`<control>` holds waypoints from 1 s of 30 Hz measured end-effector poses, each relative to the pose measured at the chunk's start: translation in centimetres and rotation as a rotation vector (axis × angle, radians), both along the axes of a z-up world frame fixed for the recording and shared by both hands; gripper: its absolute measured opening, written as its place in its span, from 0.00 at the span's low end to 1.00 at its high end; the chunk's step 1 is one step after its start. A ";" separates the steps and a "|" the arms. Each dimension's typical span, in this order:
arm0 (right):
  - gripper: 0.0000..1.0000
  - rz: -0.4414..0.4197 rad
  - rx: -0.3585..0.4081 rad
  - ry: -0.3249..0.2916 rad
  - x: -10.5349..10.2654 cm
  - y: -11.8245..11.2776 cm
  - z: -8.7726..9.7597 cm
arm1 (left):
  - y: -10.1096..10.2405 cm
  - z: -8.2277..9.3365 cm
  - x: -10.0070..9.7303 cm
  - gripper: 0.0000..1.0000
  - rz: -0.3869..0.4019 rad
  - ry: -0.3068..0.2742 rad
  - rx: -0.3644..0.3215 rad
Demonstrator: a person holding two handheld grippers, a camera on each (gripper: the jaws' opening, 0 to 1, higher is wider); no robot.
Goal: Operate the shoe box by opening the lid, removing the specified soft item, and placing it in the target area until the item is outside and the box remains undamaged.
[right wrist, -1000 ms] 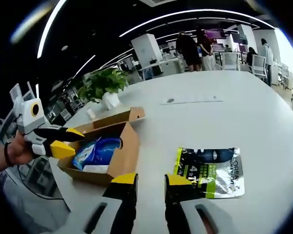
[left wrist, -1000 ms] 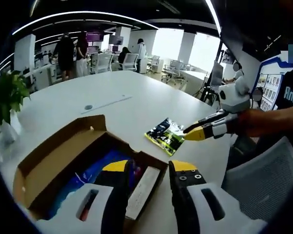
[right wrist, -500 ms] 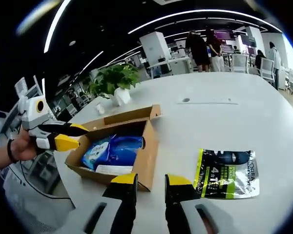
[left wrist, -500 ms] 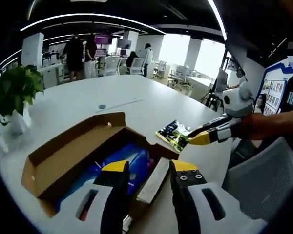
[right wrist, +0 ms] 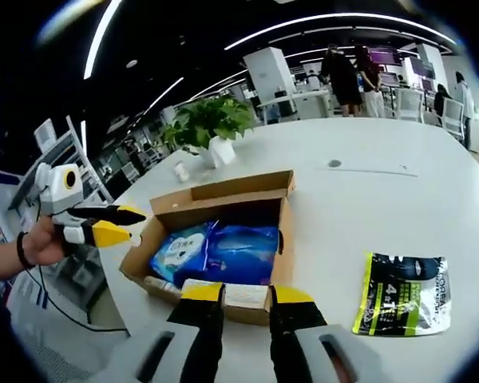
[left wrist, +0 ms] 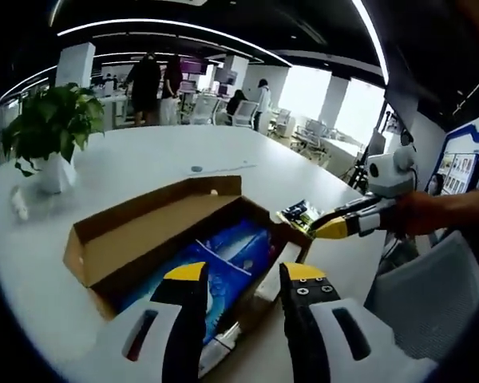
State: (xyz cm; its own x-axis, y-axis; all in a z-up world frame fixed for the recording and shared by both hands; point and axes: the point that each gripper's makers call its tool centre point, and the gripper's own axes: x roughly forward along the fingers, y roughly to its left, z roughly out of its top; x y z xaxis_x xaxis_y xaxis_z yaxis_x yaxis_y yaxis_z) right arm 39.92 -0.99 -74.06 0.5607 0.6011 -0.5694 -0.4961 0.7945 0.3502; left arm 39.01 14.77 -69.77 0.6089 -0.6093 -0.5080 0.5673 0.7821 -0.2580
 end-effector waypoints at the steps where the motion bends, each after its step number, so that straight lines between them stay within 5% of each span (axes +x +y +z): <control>1: 0.18 0.004 0.001 -0.001 0.0 0.4 0.1 | 0.3 0.0 0.0 0.36 0.004 0.000 0.001; 30: 0.19 0.126 0.008 0.018 1.8 7.9 -0.7 | 7.6 -0.2 -0.8 0.42 0.107 0.009 0.020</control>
State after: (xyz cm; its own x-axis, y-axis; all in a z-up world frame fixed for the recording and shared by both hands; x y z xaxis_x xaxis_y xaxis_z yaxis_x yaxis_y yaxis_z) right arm 41.69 6.94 -74.80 0.4705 0.6703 -0.5739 -0.5852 0.7238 0.3656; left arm 38.23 22.38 -69.94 0.6651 -0.5304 -0.5256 0.4778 0.8432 -0.2463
